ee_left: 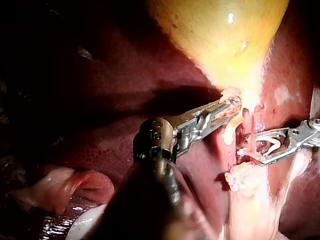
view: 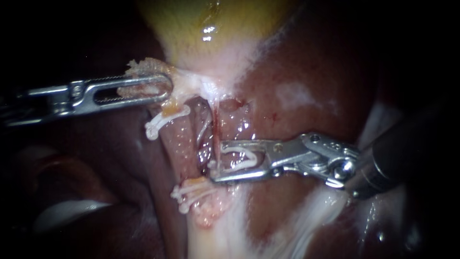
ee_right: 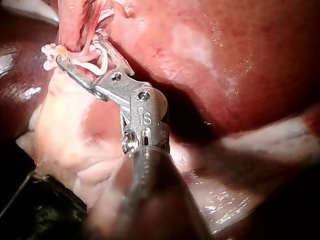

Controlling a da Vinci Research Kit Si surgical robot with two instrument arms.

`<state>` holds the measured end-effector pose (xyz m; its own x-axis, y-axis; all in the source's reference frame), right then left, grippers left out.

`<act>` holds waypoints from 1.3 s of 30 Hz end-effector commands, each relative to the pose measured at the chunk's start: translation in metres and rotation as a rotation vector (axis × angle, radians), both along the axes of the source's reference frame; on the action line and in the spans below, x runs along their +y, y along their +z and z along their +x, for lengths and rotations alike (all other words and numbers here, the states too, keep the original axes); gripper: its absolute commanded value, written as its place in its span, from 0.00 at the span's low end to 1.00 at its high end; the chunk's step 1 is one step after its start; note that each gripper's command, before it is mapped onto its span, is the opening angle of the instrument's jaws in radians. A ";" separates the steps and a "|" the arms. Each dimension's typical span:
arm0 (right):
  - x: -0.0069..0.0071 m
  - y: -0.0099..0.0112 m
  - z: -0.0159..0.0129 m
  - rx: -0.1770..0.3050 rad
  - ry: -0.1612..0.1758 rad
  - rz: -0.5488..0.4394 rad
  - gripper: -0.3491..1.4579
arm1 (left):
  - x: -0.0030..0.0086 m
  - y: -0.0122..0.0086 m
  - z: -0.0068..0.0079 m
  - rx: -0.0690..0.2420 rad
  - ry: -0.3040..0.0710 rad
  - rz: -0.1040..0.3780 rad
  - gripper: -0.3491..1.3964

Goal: Clipping second clip right tube

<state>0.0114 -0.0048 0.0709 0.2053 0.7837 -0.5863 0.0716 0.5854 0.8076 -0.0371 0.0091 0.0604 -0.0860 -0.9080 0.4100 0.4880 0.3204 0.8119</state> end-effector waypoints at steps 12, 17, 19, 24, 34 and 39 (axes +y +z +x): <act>-0.0002 -0.0004 0.0020 0.107 0.020 0.153 0.44 | 0.0000 -0.0001 -0.0001 0.000 0.000 0.001 0.15; -0.0004 -0.0006 0.0024 0.130 0.009 0.186 0.44 | 0.0000 -0.0001 -0.0002 0.000 0.000 0.001 0.15; -0.0006 -0.0007 0.0024 0.146 0.003 0.199 0.44 | 0.0000 -0.0001 -0.0002 0.000 0.000 0.001 0.15; -0.0011 -0.0014 0.0027 0.172 -0.011 0.220 0.44 | -0.0001 0.0000 -0.0001 0.000 0.000 0.000 0.15; -0.0015 -0.0019 0.0031 0.191 -0.034 0.222 0.44 | -0.0001 0.0000 -0.0001 0.000 0.000 0.000 0.15; -0.0015 -0.0019 0.0031 0.191 -0.034 0.222 0.44 | -0.0001 0.0000 -0.0001 0.000 0.000 0.000 0.15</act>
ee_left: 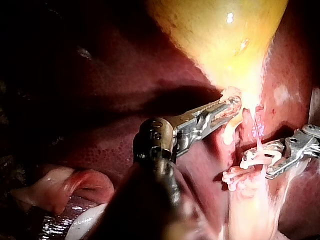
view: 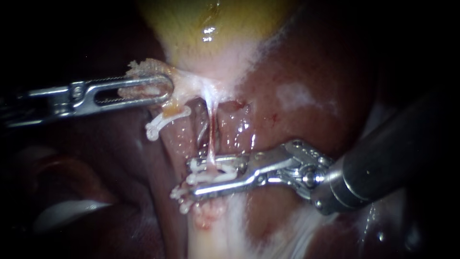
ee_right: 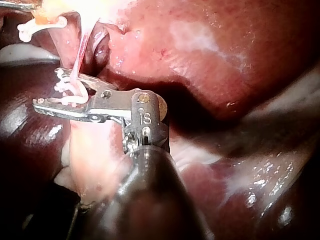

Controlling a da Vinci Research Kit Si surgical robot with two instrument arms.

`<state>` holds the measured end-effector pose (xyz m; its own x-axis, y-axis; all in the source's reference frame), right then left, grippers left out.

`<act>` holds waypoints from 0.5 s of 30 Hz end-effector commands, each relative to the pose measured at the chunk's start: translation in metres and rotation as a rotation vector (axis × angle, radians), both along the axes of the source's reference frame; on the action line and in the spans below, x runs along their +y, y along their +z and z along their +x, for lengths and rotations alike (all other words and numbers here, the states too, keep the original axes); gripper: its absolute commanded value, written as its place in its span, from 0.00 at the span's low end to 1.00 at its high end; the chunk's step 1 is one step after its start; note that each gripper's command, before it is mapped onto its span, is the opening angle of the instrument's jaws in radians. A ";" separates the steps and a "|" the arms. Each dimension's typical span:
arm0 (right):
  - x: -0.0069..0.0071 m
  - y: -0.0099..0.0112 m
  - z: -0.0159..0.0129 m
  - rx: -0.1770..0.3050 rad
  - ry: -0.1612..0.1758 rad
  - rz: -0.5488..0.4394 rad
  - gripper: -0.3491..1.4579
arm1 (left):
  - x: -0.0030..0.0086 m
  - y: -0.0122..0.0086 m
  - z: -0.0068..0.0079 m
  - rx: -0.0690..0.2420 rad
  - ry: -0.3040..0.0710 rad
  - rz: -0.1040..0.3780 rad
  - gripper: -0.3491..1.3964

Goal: Clipping second clip right tube

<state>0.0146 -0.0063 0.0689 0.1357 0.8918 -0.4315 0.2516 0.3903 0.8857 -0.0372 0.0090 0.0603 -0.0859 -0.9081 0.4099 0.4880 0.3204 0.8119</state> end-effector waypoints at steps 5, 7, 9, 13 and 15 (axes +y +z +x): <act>0.0000 0.0000 0.0000 0.000 0.000 0.000 0.44 | 0.0000 0.0000 0.0000 0.000 0.000 0.000 0.15; 0.0000 0.0000 0.0000 0.000 0.000 0.000 0.44 | 0.0000 0.0001 0.0000 0.000 0.000 0.000 0.15; 0.0000 0.0000 0.0000 0.000 0.000 0.000 0.44 | 0.0000 0.0001 0.0000 0.000 0.000 0.000 0.15; 0.0000 0.0001 0.0000 -0.001 0.000 0.000 0.43 | 0.0000 0.0001 0.0000 0.000 0.000 0.000 0.15; 0.0000 0.0000 0.0000 -0.001 0.000 0.000 0.43 | 0.0000 0.0001 0.0000 0.000 0.000 0.000 0.15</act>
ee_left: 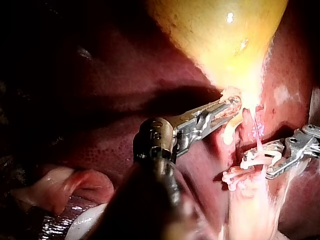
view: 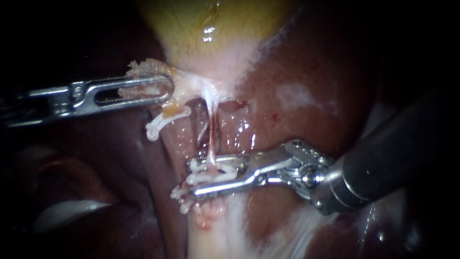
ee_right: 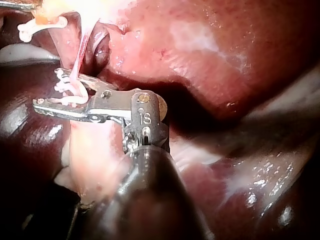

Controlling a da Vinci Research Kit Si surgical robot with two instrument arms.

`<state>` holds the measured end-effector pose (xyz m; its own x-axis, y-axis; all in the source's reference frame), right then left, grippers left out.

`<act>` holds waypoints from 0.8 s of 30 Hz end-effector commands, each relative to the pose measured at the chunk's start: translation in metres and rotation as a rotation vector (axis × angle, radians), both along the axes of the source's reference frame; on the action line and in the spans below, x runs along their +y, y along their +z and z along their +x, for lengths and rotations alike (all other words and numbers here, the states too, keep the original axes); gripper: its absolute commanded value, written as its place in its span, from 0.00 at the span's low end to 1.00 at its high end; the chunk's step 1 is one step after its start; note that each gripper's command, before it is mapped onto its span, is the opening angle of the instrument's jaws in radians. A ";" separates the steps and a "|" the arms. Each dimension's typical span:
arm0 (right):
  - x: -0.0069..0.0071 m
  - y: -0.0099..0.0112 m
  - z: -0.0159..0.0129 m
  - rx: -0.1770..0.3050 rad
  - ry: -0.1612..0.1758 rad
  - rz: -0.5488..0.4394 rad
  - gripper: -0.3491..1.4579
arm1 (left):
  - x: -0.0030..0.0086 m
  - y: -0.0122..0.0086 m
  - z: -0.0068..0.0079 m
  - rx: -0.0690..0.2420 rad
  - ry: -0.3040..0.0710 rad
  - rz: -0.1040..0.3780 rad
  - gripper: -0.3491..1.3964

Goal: Clipping second clip right tube

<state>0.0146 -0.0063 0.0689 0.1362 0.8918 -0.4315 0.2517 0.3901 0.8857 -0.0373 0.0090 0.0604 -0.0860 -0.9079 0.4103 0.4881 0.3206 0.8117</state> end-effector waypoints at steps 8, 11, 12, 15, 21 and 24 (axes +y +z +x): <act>0.0005 -0.0002 -0.0003 -0.023 0.029 0.002 0.14 | 0.0000 0.0000 0.0000 0.000 0.000 0.000 0.15; 0.0008 -0.0004 -0.0007 -0.036 0.018 0.000 0.00 | 0.0000 0.0000 0.0000 0.000 0.000 0.000 0.15; 0.0009 -0.0004 -0.0008 -0.067 0.012 -0.008 0.00 | 0.0000 0.0000 0.0000 0.000 0.000 0.000 0.15; 0.0008 -0.0004 -0.0011 -0.122 0.002 -0.024 0.00 | 0.0000 0.0000 0.0000 0.000 0.000 0.000 0.14; 0.0009 -0.0003 -0.0013 -0.124 0.000 -0.024 0.00 | 0.0000 0.0000 0.0000 0.000 0.000 0.000 0.14; 0.0009 -0.0003 -0.0013 -0.124 0.000 -0.024 0.00 | 0.0000 0.0000 0.0000 0.000 0.000 0.000 0.14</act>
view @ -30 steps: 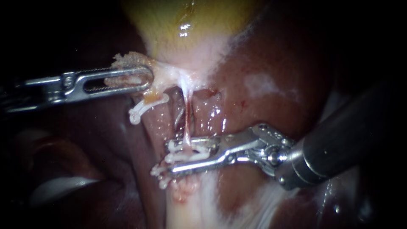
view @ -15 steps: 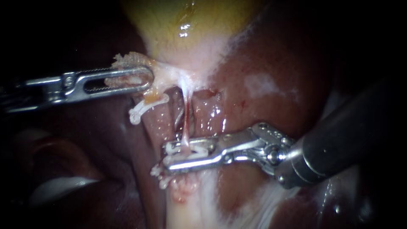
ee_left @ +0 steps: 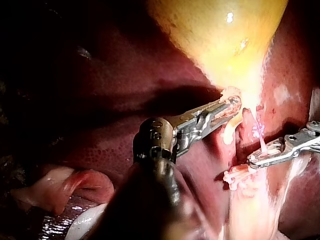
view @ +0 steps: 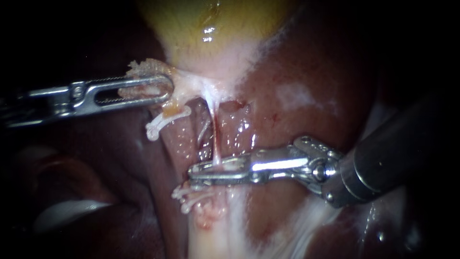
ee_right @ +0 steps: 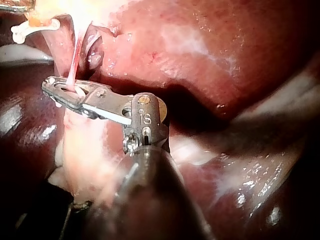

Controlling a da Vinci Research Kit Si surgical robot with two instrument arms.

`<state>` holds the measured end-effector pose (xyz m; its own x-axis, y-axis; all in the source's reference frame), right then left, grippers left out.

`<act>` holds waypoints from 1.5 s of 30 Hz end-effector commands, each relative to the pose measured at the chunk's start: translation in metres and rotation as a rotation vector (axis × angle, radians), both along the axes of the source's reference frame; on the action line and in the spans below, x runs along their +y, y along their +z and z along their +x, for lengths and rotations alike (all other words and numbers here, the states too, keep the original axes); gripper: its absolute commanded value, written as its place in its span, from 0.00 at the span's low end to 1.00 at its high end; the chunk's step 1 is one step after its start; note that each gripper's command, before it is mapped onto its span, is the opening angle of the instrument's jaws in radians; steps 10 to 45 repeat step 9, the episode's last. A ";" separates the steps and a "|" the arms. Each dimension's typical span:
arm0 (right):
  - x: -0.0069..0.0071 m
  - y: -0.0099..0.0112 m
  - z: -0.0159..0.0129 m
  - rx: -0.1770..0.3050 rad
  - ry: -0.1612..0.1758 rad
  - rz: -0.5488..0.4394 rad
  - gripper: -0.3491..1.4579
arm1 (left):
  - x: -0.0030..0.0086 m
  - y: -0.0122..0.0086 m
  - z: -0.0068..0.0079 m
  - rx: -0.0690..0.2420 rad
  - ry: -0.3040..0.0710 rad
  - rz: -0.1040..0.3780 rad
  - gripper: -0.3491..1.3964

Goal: Clipping second clip right tube

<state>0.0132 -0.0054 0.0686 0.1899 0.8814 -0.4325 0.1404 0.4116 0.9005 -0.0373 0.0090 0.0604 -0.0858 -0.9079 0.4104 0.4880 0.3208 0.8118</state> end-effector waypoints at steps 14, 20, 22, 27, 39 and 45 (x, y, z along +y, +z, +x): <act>0.0001 0.0000 0.0000 0.000 0.000 0.000 0.00 | 0.0000 0.0000 0.0000 0.000 0.000 0.000 0.13; 0.0001 0.0000 0.0000 0.000 0.000 0.000 0.00 | 0.0000 0.0000 0.0000 0.000 0.000 0.000 0.13; 0.0001 0.0000 0.0000 0.000 0.000 0.000 0.00 | 0.0000 0.0000 0.0000 0.000 0.000 0.000 0.13; 0.0001 0.0000 0.0000 0.000 0.000 0.000 0.00 | 0.0000 0.0000 0.0000 0.000 0.000 0.000 0.13; 0.0001 0.0000 0.0000 0.000 0.000 0.000 0.00 | 0.0000 0.0000 0.0000 0.000 0.000 0.000 0.13; 0.0001 0.0000 0.0000 0.000 0.000 0.000 0.00 | 0.0000 0.0000 0.0000 0.000 0.000 0.000 0.13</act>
